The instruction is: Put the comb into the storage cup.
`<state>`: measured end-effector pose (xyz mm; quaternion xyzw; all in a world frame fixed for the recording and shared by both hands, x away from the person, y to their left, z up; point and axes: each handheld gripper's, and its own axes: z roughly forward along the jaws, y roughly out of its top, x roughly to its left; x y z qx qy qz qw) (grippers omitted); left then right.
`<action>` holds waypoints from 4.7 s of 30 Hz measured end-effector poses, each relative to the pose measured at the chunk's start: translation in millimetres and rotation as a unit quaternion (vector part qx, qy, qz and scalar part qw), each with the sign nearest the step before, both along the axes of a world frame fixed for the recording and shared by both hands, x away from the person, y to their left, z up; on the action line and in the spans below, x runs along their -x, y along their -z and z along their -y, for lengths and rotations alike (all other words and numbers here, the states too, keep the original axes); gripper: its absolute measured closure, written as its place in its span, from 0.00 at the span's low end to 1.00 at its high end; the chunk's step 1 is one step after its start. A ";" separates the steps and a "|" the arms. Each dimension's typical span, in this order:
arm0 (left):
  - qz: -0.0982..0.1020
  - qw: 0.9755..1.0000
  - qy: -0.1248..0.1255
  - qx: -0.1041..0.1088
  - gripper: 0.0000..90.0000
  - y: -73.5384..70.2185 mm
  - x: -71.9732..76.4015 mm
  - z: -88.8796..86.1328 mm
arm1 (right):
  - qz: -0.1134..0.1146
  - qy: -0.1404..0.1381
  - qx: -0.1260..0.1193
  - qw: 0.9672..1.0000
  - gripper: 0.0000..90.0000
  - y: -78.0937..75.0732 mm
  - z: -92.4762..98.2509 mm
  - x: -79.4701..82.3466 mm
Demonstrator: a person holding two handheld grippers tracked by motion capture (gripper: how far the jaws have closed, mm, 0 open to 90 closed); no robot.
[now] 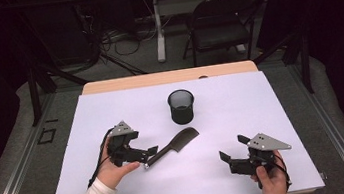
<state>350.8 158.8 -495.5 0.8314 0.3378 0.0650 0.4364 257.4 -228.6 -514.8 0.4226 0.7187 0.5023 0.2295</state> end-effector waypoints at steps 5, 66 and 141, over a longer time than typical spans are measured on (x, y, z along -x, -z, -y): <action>-0.002 1.000 0.006 -0.027 0.00 -2.8 -0.6 6.9 | 0.000 0.000 -0.001 1.000 0.16 0.2 0.0 -0.2; -0.082 0.976 0.031 -0.198 0.01 -2.2 -27.8 40.9 | -0.008 -0.011 0.006 1.000 0.16 3.2 -2.7 -1.8; -0.135 0.946 0.081 -0.285 0.66 25.7 -30.3 67.5 | -0.015 -0.020 0.012 1.000 0.16 4.3 -3.9 -2.0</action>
